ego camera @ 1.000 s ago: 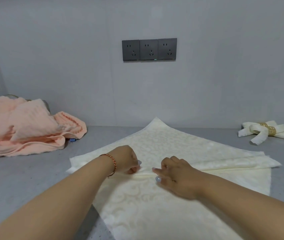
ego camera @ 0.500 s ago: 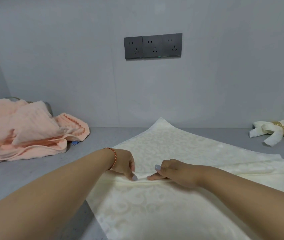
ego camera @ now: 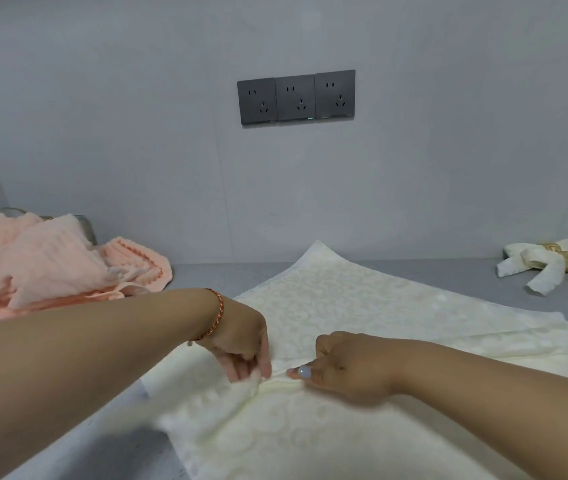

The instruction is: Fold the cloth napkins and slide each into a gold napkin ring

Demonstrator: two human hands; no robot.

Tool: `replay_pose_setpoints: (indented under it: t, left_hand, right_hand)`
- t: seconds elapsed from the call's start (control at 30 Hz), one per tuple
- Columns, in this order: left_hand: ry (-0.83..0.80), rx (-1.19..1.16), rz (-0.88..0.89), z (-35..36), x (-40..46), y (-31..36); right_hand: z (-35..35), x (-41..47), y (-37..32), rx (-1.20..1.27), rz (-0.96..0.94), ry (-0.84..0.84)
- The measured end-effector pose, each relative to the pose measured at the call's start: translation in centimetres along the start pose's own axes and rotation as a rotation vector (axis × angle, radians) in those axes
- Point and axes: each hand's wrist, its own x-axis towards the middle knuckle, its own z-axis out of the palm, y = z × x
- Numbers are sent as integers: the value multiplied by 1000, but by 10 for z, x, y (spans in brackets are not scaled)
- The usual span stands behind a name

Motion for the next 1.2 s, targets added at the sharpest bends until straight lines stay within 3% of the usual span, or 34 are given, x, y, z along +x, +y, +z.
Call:
replay_pose_setpoints:
  t: [0.13,0.33,0.43,0.5,0.6,0.73,0.83,0.97,1.1,1.2]
  left_hand:
    - [-150,-45,29,-3,-3,7]
    - [173,203,162,1,15,-1]
    - [308,-129,308,4,26,-3]
    - [305,-415,418,12,34,2]
    - [294,-635,500,26,46,13]
    - [233,-817,532,39,57,23]
    - [187,-932,479,42,60,29]
    - [173,-751,429,38,62,39]
    - [242,-519,355,37,67,54]
    - [235,-340,315,37,68,58]
  right_hand:
    - [-6,-2,-4,148,126,12]
    - [-22,-3,-6,255,92,-51]
    - [-28,-2,-5,201,117,-46]
    - [-30,-2,-3,168,158,-38]
    - [-35,-2,1,168,181,-9]
    - [-36,3,14,397,176,25]
    - [-35,7,29,701,191,-42]
    - [-37,0,53,954,227,-62]
    - [-38,-18,71,789,303,-19]
    - [-38,-26,70,497,342,-39]
